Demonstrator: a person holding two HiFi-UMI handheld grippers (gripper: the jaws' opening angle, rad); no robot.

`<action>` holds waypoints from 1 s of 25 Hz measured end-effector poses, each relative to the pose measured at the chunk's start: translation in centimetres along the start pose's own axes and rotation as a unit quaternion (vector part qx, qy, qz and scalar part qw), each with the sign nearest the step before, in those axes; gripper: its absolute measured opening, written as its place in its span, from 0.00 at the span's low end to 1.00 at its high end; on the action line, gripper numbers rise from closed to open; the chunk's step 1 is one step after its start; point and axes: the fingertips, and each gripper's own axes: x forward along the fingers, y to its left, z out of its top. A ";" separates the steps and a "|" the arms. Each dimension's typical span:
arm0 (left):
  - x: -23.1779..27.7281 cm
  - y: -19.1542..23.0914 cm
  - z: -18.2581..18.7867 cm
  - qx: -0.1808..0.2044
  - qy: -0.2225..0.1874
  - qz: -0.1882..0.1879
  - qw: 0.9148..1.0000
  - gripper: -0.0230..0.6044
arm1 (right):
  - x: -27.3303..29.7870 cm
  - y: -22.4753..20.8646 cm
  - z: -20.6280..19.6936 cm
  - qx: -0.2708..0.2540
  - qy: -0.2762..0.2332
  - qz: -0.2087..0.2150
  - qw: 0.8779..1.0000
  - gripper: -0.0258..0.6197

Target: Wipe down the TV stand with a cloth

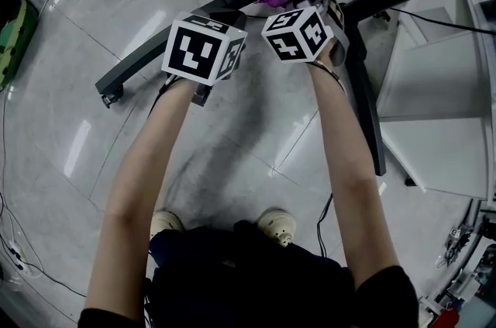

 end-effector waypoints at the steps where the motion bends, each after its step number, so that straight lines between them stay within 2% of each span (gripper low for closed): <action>1: 0.0 0.0 -0.1 -0.001 0.001 0.000 1.000 0.05 | 0.0 0.0 0.0 -0.002 0.000 0.001 1.000 0.19; 14: 0.6 -1.5 -1.1 -0.005 0.010 -0.017 1.000 0.05 | 0.1 0.4 -0.8 -0.056 0.016 -0.010 0.998 0.19; 25: 0.8 -2.6 -1.4 -0.004 0.012 -0.036 0.999 0.05 | -0.5 -1.2 -4.3 -0.076 0.081 -0.026 0.993 0.19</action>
